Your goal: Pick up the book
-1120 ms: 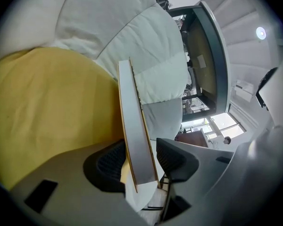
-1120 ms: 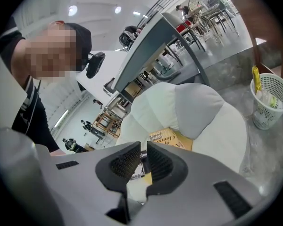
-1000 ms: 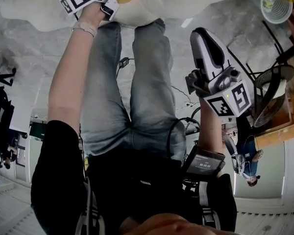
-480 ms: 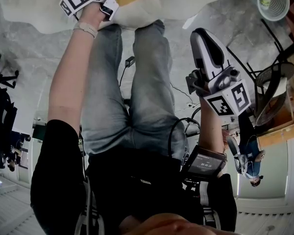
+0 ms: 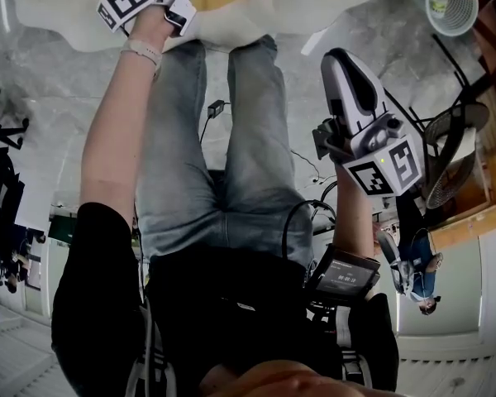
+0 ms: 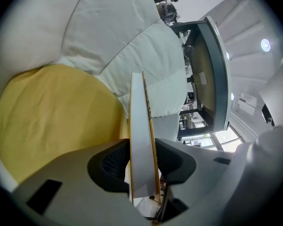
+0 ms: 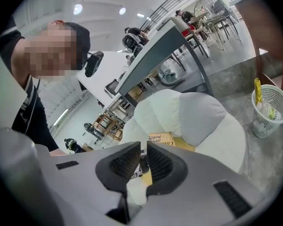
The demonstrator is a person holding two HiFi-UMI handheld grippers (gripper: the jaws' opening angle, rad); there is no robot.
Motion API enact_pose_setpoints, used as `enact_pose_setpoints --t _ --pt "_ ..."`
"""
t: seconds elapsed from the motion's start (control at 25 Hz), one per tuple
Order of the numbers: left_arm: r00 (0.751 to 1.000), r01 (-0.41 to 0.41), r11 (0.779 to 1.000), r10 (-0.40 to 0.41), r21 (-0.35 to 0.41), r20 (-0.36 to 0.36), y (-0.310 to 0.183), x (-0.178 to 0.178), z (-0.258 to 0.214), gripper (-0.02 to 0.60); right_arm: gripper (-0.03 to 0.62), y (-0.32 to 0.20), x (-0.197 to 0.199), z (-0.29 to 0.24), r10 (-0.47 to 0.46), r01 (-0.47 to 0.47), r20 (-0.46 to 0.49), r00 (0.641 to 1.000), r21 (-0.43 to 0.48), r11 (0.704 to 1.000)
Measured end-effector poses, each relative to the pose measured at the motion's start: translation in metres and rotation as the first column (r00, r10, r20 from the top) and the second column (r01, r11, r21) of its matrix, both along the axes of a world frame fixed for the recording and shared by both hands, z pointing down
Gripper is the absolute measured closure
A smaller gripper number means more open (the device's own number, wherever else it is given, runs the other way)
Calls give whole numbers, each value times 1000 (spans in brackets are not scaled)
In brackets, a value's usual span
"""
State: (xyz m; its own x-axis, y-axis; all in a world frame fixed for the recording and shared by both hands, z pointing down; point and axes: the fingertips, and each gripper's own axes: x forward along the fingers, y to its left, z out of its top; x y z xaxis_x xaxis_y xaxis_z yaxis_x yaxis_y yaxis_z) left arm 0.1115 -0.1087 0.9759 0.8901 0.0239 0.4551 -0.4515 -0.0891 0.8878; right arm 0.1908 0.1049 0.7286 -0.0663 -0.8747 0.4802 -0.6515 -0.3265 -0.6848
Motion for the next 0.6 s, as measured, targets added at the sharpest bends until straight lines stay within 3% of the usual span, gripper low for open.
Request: enact_pose_setpoints --t 0.6 --pt "998 -11 999 14 44 -65 -10 -21 -80 419 545 -15 -19 -57 -22 22 -32 999 24 999"
